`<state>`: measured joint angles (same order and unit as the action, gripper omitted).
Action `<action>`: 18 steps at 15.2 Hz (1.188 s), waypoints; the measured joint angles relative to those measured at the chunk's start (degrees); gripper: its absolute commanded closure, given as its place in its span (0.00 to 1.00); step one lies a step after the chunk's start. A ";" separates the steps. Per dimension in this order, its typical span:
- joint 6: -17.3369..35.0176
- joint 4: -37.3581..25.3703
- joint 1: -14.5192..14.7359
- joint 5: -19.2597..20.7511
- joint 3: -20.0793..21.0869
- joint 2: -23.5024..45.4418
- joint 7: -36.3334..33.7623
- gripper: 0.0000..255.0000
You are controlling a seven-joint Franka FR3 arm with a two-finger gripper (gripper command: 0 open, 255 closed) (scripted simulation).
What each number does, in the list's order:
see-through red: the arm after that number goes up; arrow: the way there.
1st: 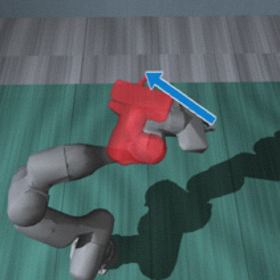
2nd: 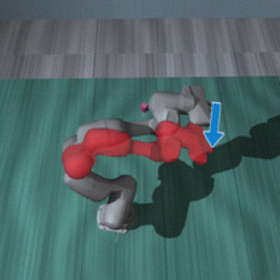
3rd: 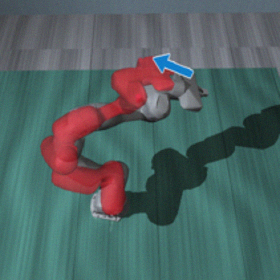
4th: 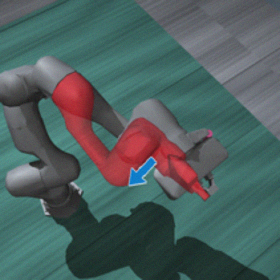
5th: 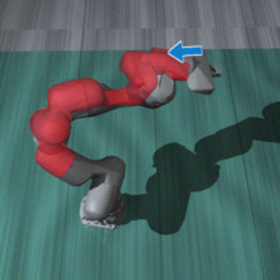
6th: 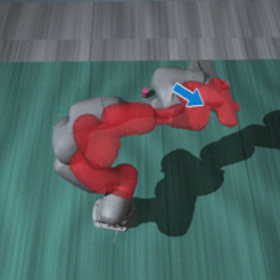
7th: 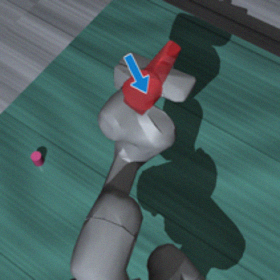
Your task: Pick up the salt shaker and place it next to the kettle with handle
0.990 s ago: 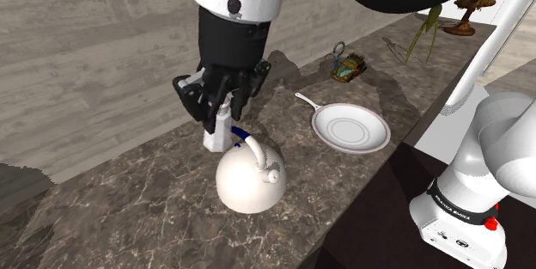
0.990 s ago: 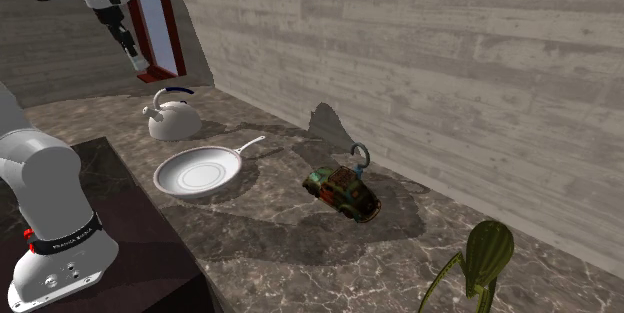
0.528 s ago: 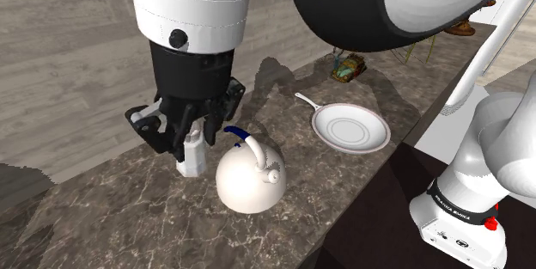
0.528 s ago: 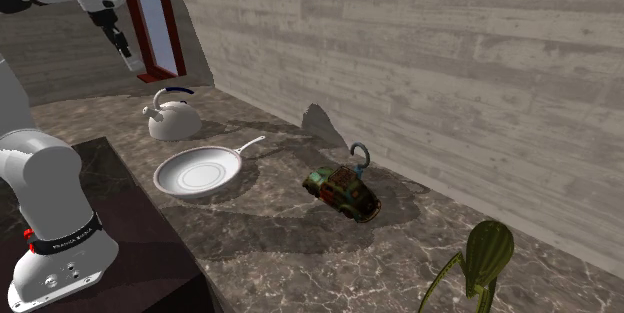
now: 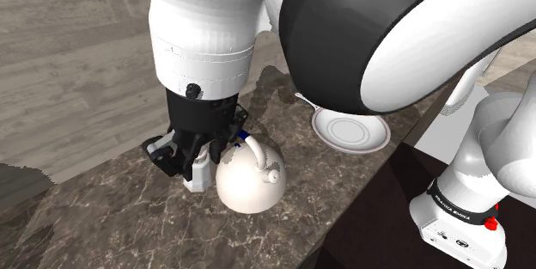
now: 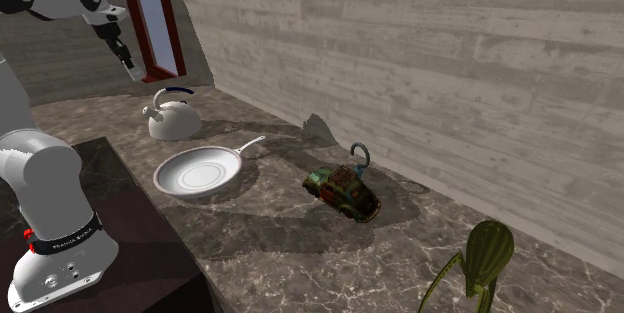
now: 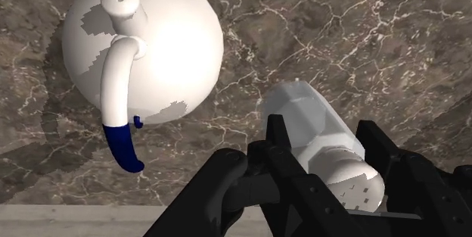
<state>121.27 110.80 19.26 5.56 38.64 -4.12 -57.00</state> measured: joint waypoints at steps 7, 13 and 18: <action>4.96 4.07 0.06 1.39 0.32 1.27 -1.46 1.00; 9.46 7.39 0.03 3.25 0.51 2.95 -3.04 1.00; 12.80 9.47 0.06 5.35 0.58 4.78 -4.73 1.00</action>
<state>134.07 120.27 19.32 10.91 39.22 0.66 -61.72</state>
